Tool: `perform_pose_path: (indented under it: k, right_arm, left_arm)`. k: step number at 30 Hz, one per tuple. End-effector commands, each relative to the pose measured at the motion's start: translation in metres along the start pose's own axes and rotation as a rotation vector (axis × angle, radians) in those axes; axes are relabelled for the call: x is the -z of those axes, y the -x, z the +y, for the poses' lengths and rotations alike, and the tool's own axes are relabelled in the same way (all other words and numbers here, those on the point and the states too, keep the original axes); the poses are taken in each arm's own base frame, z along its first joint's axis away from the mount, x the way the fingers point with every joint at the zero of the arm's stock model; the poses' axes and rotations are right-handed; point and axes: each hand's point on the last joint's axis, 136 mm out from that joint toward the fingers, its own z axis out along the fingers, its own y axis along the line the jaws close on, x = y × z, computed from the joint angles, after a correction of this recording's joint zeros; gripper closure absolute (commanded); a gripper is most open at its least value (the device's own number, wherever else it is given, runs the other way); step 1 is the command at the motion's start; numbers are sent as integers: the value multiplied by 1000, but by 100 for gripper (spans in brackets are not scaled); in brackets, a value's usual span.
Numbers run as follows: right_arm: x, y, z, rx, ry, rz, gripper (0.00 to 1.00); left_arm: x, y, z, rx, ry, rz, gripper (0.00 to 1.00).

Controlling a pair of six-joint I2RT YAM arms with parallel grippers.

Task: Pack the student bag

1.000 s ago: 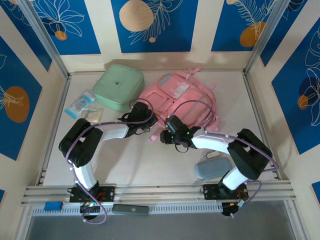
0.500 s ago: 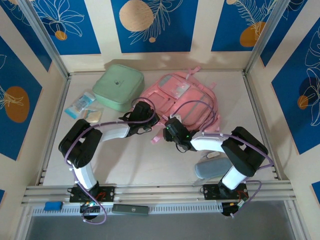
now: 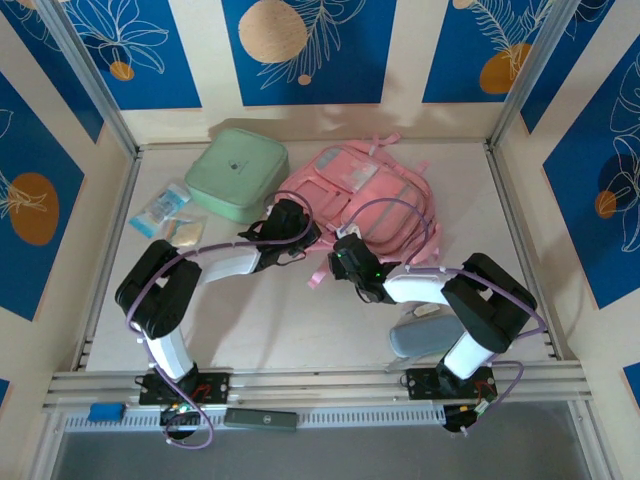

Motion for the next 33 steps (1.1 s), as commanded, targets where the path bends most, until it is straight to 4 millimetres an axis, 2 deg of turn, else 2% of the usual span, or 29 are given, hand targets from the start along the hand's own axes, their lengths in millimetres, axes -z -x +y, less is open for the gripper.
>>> perform_pose_path:
  k: [1, 3, 12, 14, 18, 23, 26, 28, 33]
  right_arm:
    - [10, 40, 4, -22, 25, -132, 79]
    - [14, 33, 2, -38, 26, -92, 85]
    - [46, -17, -18, -146, 15, 120, 98]
    - [53, -28, -23, -156, 12, 158, 100]
    - [65, -39, -38, -220, 10, 198, 100]
    - [76, -28, -31, -218, 90, 173, 100]
    - [78, -16, -6, -204, 218, 176, 99]
    - [76, -6, 7, -223, 242, 164, 94]
    - [58, 18, 21, -205, 225, 106, 81]
  left_arm:
    - [18, -14, -41, -88, -89, 53, 100]
    - [17, -11, -40, -92, -85, 52, 100]
    - [13, 18, -32, -79, -77, 14, 100]
    - [12, 24, -33, -77, -87, 9, 100]
    - [14, 37, -35, -81, -83, -12, 100]
    - [14, 36, -41, -69, -112, 0, 100]
    - [13, 29, -46, -58, -143, 15, 100]
    - [14, 24, -50, -66, -145, 19, 100]
    - [19, 13, -62, -77, -171, 37, 100]
